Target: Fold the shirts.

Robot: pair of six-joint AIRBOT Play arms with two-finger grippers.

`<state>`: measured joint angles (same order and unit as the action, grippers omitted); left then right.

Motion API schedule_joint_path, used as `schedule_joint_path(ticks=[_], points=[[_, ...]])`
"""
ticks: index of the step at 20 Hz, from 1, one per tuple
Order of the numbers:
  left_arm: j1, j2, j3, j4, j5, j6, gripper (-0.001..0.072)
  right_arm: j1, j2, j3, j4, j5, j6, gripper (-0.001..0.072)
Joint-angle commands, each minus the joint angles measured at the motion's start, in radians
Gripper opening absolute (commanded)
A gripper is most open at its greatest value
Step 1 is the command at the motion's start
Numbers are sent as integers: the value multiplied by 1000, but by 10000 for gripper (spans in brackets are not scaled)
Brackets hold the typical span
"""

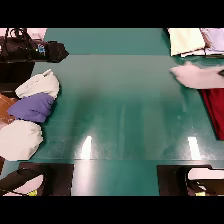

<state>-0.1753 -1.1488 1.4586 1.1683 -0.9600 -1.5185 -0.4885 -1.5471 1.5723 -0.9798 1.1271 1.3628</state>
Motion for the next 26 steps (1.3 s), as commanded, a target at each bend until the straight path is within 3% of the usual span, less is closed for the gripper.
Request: schedule_joint_path(ticks=[1,7,14,19,23,26], points=[[-2,1,1,-4,2,-2,21,-145,7,2,40,-90,-3,13],[-2,1,1,-5,-3,-3,21,-156,6,122,45,-142,-2,13],[-2,1,1,-4,-10,0,21,-159,10,336,40,69,-3,13],[-2,1,1,-1,-21,2,21,-159,42,335,26,140,-2,13],[-2,1,1,0,-29,9,21,-168,50,322,-80,219,28,12],[-2,1,1,2,-28,9,21,-211,109,202,-120,244,29,13]])
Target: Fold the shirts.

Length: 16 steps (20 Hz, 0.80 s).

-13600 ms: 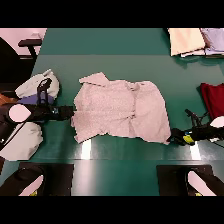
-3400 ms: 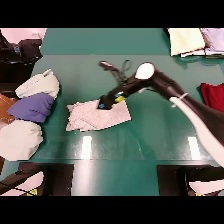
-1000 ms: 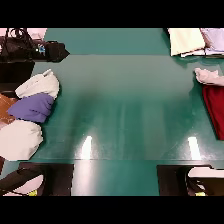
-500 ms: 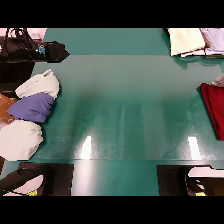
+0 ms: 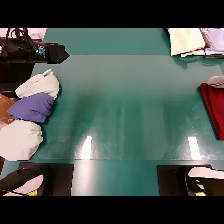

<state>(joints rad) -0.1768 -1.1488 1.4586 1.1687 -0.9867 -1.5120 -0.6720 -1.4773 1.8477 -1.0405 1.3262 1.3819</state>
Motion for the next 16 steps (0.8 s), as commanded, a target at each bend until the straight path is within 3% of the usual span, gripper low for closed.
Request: schedule_joint_path(ticks=[1,6,7,8,9,10,16], points=[[0,1,1,2,-1,3,21,-50,67,-126,-84,44,10,13],[0,1,1,2,-1,3,21,-195,172,-356,-115,48,8,22],[0,1,1,2,-2,3,21,-224,183,-394,-115,52,8,130],[0,1,1,2,-2,3,21,-248,188,-424,-115,62,7,337],[0,1,1,2,-2,3,21,-272,189,-447,-115,68,7,496],[0,1,1,2,-2,3,21,-294,189,-460,-115,79,7,561],[0,1,1,1,1,1,21,-268,245,-463,-26,60,7,560]])
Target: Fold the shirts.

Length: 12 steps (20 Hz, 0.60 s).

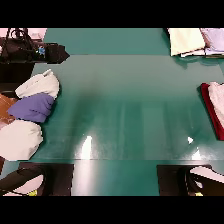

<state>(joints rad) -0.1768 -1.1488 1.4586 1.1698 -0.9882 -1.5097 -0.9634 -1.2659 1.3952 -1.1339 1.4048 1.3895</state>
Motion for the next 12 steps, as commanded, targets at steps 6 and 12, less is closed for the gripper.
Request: schedule_joint_path(ticks=[6,12], points=[[0,1,1,-1,33,-2,22,409,159,-11,249,-97,-1,553],[0,1,1,-1,93,-2,22,826,227,-11,241,-230,-4,14]])
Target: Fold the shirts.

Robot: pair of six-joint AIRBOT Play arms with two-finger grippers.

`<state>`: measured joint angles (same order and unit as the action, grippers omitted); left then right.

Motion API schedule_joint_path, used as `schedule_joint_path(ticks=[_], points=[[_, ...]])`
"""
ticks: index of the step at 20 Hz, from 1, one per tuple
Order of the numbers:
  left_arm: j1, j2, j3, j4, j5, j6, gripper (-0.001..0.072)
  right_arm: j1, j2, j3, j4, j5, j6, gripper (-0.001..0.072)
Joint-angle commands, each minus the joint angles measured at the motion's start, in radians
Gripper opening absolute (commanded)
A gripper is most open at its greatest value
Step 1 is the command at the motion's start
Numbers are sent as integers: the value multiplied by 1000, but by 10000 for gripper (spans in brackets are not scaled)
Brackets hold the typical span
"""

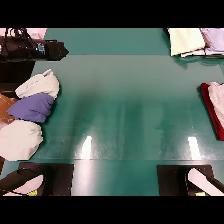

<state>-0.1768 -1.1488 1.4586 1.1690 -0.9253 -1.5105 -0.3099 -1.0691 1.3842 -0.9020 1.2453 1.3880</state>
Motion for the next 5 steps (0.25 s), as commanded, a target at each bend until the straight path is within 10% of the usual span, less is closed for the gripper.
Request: schedule_joint_path(ticks=[1,5], points=[[0,1,1,0,33,-1,21,213,34,0,9,-79,-2,14],[0,1,1,0,50,-1,21,301,33,0,10,-82,-2,14]])
